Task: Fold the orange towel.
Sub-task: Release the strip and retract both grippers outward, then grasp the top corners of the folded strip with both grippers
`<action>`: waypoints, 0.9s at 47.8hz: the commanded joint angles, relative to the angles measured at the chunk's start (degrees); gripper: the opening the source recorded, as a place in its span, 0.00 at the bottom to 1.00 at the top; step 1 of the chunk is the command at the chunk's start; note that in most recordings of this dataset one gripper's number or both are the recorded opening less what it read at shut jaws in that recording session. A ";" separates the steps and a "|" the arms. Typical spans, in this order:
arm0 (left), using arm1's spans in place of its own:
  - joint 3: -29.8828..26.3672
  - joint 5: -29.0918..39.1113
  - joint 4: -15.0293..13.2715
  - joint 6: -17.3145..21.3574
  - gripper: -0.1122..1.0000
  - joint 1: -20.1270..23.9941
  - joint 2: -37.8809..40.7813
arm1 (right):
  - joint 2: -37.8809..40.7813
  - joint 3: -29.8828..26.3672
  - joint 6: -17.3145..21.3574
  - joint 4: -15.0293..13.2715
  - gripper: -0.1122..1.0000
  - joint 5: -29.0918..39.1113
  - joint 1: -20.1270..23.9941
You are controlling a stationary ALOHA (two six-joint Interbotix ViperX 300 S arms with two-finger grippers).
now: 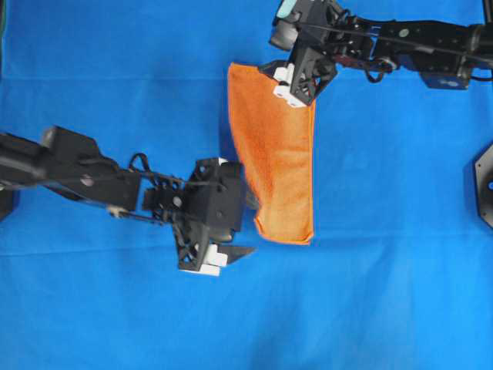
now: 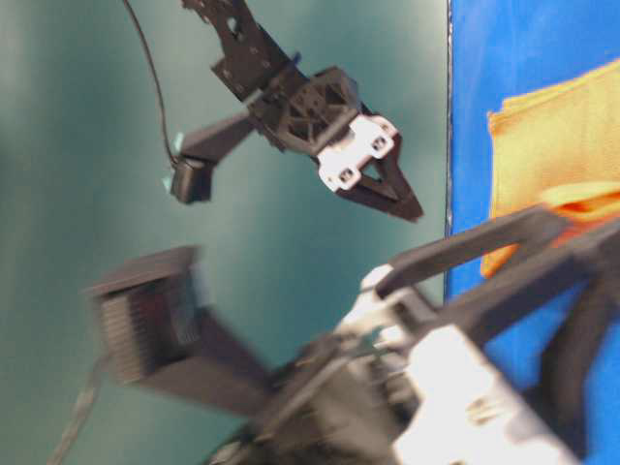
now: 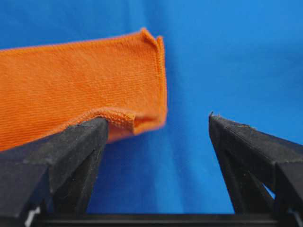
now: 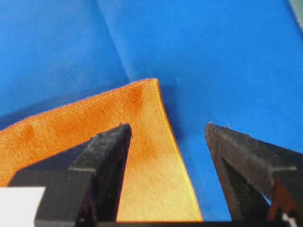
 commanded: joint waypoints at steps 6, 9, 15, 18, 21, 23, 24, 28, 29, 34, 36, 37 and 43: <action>2.90 5.71 0.09 -0.09 0.81 1.76 -9.67 | -9.14 3.87 0.26 -0.09 0.69 -0.53 0.62; 4.83 5.54 0.09 -0.09 0.81 2.37 -12.22 | -12.66 6.50 0.44 -0.09 0.69 -0.62 0.97; 9.05 3.87 0.09 -0.09 0.81 3.69 -17.31 | -19.42 11.95 0.79 0.26 0.69 -1.41 1.67; 11.69 1.67 0.18 -0.18 0.81 4.75 -19.95 | -23.20 15.56 0.97 0.79 0.69 -2.46 2.55; 14.41 -1.58 0.09 -0.18 0.81 6.33 -22.32 | -26.54 18.37 1.49 1.41 0.69 -3.69 3.52; 16.00 -3.60 0.18 -0.18 0.81 7.21 -23.64 | -28.83 20.13 1.76 1.85 0.69 -4.48 4.22; 16.70 -4.57 0.09 -0.18 0.81 7.73 -24.35 | -29.88 21.01 2.02 2.02 0.69 -4.83 4.57; 19.78 -7.65 0.09 -0.18 0.81 9.67 -27.42 | -34.45 24.61 2.90 2.29 0.69 -6.94 6.42; 20.57 -8.26 0.09 -0.18 0.81 10.11 -28.30 | -35.33 25.31 3.08 2.37 0.69 -7.38 6.94; 24.61 -10.81 0.09 -0.18 0.81 12.48 -32.96 | -38.76 28.92 4.13 2.37 0.68 -9.67 8.96; 26.10 -11.69 0.09 -0.35 0.81 13.10 -34.45 | -39.64 30.15 4.66 2.46 0.69 -10.55 9.49; 26.81 -12.13 0.09 -0.44 0.81 13.36 -35.16 | -40.08 30.94 5.01 2.46 0.69 -11.34 10.02; 30.94 -15.47 0.09 -1.05 0.81 13.89 -38.41 | -40.43 33.75 6.15 2.46 0.69 -14.68 11.25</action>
